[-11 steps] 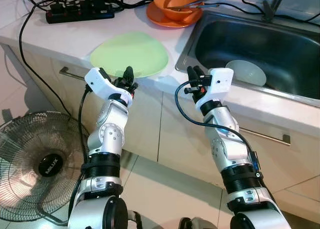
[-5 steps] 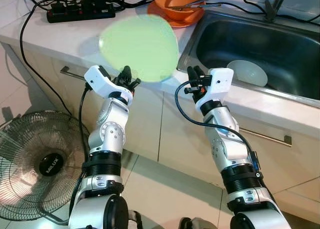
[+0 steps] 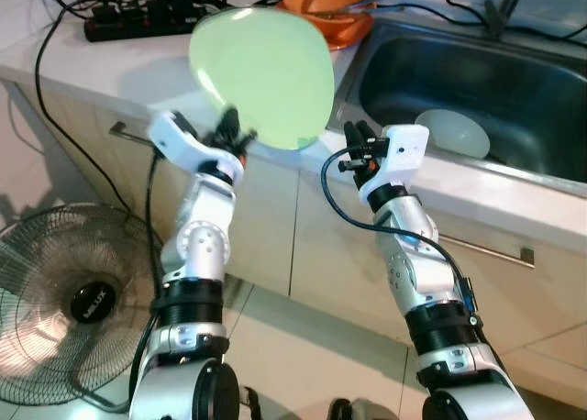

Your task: Kitchen organization

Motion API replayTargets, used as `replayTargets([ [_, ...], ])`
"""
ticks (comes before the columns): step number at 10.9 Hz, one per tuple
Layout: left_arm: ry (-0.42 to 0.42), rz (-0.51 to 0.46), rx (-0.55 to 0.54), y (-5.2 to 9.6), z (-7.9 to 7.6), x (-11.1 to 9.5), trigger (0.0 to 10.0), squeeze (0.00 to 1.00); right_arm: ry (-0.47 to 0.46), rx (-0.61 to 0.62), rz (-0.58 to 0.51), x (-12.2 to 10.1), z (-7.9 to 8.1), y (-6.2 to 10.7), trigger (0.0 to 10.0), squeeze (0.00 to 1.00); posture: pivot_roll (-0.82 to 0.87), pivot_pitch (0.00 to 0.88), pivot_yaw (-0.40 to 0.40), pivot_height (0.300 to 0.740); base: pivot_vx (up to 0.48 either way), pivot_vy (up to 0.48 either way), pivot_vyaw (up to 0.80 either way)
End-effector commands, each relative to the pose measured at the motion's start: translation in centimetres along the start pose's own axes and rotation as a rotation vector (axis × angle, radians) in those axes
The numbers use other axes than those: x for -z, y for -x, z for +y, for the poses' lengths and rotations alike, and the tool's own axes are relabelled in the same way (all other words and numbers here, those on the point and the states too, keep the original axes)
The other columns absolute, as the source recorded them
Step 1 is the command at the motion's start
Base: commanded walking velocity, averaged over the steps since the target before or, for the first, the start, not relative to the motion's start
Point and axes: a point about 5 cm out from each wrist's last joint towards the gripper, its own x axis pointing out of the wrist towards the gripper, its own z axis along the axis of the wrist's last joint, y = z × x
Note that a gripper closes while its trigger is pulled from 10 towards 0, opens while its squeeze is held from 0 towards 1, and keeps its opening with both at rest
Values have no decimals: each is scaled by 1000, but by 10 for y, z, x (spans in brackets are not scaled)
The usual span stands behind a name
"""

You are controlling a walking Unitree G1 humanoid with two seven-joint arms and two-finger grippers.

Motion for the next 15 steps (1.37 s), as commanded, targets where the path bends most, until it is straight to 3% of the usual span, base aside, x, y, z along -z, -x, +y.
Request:
replayTargets([
  [1,57,-42,79,4,-14,-1,0,0,1,7,-4,0,-2,0,10000,0,122,106,0,740,0,0,0],
  [2,82,-65,109,5,-19,-5,1804,0,-1,5,-6,-1,-1,-1,10000,0,122,106,-1,740,0,0,0],
  [3,81,-73,116,5,-20,-7,10000,0,-28,17,-12,-3,-2,-2,10000,0,118,105,0,740,0,0,0],
  [4,84,-71,120,5,-20,-7,10000,0,-32,21,-17,-5,-3,-2,10000,35,113,103,0,740,0,0,0],
  [5,89,-67,120,6,-20,-5,10000,0,-47,25,-23,-6,-5,-2,10000,1000,110,100,-2,740,0,0,0],
  [8,92,-57,122,7,-19,-3,10000,0,-208,57,-52,-18,-8,-9,10000,1000,111,91,-3,740,0,0,0],
  [11,105,-13,193,8,-27,5,10000,0,-449,29,-63,-25,-5,-15,10000,1000,108,71,-2,740,0,0,0],
  [15,115,19,255,11,-33,12,10000,0,-591,36,-43,-25,-6,-17,10000,1000,112,58,-4,740,0,0,0],
])
